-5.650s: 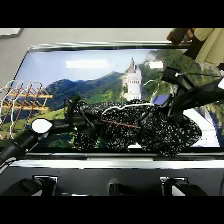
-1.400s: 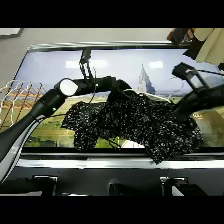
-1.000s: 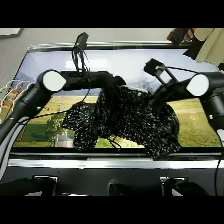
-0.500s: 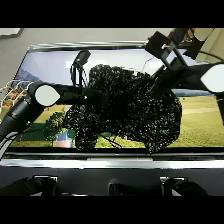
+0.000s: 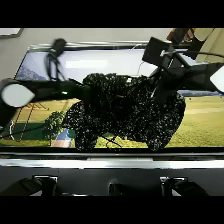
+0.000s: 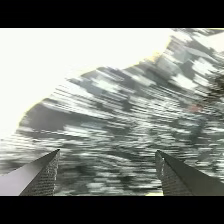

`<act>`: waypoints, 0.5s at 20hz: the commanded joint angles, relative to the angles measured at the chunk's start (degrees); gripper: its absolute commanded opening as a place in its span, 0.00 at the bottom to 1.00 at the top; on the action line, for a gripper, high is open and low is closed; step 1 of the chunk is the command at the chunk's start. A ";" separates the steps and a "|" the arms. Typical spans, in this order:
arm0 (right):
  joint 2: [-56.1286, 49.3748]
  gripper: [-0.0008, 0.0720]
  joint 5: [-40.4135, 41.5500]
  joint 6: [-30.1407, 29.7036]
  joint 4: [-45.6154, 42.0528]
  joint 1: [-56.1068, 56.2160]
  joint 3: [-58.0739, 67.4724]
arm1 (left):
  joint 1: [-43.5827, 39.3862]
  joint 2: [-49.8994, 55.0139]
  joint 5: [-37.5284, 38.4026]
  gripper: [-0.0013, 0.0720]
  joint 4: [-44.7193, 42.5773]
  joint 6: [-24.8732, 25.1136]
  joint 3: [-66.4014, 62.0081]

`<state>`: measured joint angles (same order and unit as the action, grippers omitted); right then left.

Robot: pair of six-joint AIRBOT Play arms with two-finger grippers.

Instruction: Fold the clothes and pants, and hang the long-sleeved shirts on hangers.

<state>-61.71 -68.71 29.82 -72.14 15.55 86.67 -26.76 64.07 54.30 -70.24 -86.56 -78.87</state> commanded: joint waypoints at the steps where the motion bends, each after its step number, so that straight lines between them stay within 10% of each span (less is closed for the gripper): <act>1: -2.14 0.05 -0.26 -8.39 4.09 0.07 0.07 | 9.33 -3.69 6.03 0.94 -1.31 12.20 0.04; 10: -6.56 0.05 -0.42 -14.05 8.79 0.07 0.07 | 10.43 1.05 8.81 0.93 7.06 39.39 0.17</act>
<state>-67.44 -68.99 17.32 -64.62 15.57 86.67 -15.49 63.20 62.00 -65.58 -55.86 -78.76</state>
